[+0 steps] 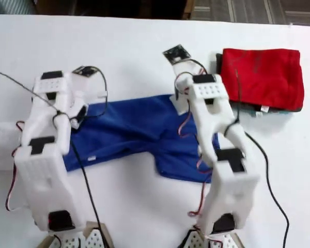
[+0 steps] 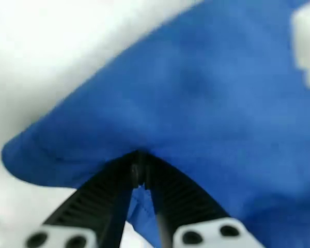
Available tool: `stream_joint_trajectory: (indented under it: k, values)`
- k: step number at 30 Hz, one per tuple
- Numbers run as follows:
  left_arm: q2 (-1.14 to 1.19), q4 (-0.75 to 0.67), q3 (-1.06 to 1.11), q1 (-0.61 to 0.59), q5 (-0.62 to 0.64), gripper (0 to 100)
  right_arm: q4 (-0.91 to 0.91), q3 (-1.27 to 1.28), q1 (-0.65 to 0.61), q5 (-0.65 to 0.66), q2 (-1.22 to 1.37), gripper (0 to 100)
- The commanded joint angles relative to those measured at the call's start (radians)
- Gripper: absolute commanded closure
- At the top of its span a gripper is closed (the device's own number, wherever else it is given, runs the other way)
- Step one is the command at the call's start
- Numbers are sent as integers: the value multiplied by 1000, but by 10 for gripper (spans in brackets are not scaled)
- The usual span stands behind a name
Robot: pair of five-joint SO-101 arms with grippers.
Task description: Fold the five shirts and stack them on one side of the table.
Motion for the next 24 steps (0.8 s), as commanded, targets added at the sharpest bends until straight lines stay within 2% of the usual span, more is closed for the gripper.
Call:
stream_joint_trajectory:
  k: [1,8,15,19,24]
  values:
    - [84,12,-173,-60,-2,973,4,-181,39,-8,119,889]
    - [315,198,-556,-66,3,973,62,-480,76,-2,337,889]
    - [471,362,-906,-58,6,969,245,-801,73,-8,476,889]
    - [453,364,-889,-78,6,970,440,-974,68,-8,483,889]
    - [316,364,-736,-75,8,973,595,-1172,70,-8,484,917]
